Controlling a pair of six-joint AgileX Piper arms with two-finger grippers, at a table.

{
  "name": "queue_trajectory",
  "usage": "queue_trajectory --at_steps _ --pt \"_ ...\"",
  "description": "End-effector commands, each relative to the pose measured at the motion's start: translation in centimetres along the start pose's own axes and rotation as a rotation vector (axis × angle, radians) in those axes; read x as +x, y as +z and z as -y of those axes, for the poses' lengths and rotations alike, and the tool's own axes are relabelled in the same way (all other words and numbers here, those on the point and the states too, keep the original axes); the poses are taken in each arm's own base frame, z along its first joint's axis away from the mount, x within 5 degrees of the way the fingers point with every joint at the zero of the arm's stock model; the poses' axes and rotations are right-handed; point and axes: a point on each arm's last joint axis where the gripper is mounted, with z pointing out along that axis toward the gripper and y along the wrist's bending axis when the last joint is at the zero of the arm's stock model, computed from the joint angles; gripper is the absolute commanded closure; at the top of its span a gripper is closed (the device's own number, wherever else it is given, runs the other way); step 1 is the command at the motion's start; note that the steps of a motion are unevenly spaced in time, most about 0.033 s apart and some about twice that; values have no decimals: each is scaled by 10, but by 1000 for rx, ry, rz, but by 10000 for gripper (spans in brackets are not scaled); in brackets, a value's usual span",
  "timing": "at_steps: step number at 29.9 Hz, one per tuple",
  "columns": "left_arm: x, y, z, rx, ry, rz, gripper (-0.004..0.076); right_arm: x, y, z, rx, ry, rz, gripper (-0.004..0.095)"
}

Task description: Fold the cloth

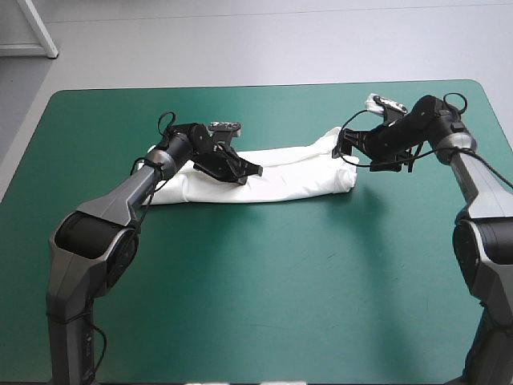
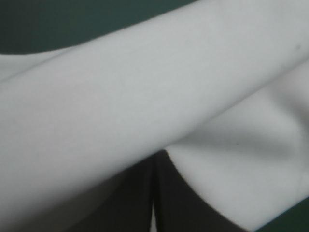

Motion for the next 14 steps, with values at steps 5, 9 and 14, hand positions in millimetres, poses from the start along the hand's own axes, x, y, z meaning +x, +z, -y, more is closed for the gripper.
queue_trajectory --at_steps 5,9,14 --pt "0 1 5 5 2 6 733 -7 9 0 -41 19 22 -18" --pt "0 1 5 5 2 6 733 -3 23 -7 -43 -1 -2 -18" --pt "0 1 6 6 2 2 733 3 35 -25 -50 -45 -14 30"
